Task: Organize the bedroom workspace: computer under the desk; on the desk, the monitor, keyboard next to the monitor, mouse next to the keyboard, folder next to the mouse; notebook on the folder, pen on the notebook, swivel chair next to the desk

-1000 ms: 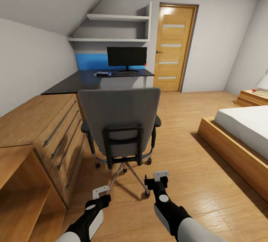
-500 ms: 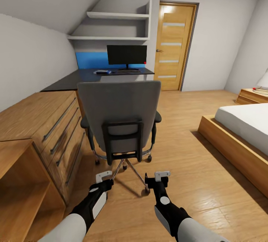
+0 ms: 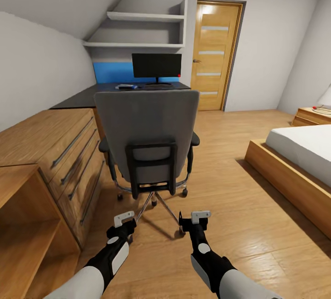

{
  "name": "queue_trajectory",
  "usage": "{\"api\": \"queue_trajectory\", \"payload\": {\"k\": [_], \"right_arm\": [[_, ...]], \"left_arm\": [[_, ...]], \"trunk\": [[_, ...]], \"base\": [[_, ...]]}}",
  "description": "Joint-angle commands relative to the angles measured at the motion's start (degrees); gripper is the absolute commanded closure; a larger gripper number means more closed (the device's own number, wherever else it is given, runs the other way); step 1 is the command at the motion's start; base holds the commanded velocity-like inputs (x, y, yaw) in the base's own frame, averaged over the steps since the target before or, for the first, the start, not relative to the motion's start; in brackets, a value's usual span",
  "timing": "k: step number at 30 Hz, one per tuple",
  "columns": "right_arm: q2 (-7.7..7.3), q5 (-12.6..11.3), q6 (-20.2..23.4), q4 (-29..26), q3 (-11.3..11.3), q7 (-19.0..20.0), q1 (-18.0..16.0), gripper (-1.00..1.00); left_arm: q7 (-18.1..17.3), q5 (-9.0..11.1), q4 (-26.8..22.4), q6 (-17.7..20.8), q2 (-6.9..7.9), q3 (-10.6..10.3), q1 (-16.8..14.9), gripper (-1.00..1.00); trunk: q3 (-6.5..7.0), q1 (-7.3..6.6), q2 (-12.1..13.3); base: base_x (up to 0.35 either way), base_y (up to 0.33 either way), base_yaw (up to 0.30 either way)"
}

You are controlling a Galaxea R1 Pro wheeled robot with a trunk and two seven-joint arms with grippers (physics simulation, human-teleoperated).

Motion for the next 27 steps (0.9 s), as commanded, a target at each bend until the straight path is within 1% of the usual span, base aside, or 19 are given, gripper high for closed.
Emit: {"api": "queue_trajectory", "payload": {"k": [1, 3, 8, 9, 13, 15, 17, 18, 27], "right_arm": [[0.0, -0.55, -0.53, 0.1, 0.5, -0.34, -0.05, -1.0], [0.0, -0.55, -0.7, 0.1, 0.49, -0.34, -0.04, -1.0], [0.0, -0.55, -0.95, 0.1, 0.49, -0.2, -0.03, -1.0], [0.0, -0.52, -0.99, 0.1, 0.5, -0.14, -0.03, -1.0], [0.0, -0.18, -1.0, 0.1, 0.56, 0.5, -0.02, -1.0], [0.0, 1.52, -1.0, 0.12, 0.62, 2.77, 0.02, -1.0], [0.0, 2.36, -1.0, 0.13, 0.64, 3.66, 0.03, -1.0], [0.0, 3.54, -1.0, 0.12, 0.67, 4.67, 0.05, -1.0], [0.0, 4.33, -1.0, 0.1, 0.62, 5.18, 0.06, -1.0]], "left_arm": [[0.01, 0.35, 0.33, -0.33, -0.03, 0.19, -0.04, -1.0], [0.04, 0.35, 0.68, -0.42, -0.02, 0.2, -0.04, -1.0], [-0.04, 0.24, 1.23, -0.77, 0.43, 0.25, -0.04, -1.0], [-0.06, 0.23, 1.33, -0.8, 1.02, 0.21, -0.04, -1.0], [-0.13, 0.22, 1.45, -0.77, 1.22, 0.13, -0.04, -1.0], [-0.15, 0.2, 1.55, -0.76, 1.28, 0.11, -0.04, -1.0], [-0.16, 0.18, 1.58, -0.76, 1.31, 0.1, -0.04, -1.0], [-0.17, 0.12, 1.63, -0.76, 1.36, 0.1, -0.04, -1.0], [-0.16, 0.08, 1.72, -0.72, 1.23, 0.09, -0.04, -1.0]], "trunk": [[-0.24, 0.21, -0.44], [-0.59, 0.65, -1.24], [-0.59, 0.65, -1.24], [-0.59, 0.65, -1.24], [-0.59, 0.65, -1.24], [-0.59, 0.65, -1.24], [-0.59, 0.65, -1.24], [-0.59, 0.65, -1.24], [-0.59, 0.65, -1.24]], "base": [[0.0, 0.0, 0.0], [0.0, 0.0, 0.0], [0.0, 0.0, 0.0], [0.0, 0.0, 0.0], [0.018, 0.0, 0.0], [0.204, 0.0, 0.0], [0.249, 0.0, 0.0], [0.197, 0.0, 0.0], [0.229, 0.0, 0.0]]}}
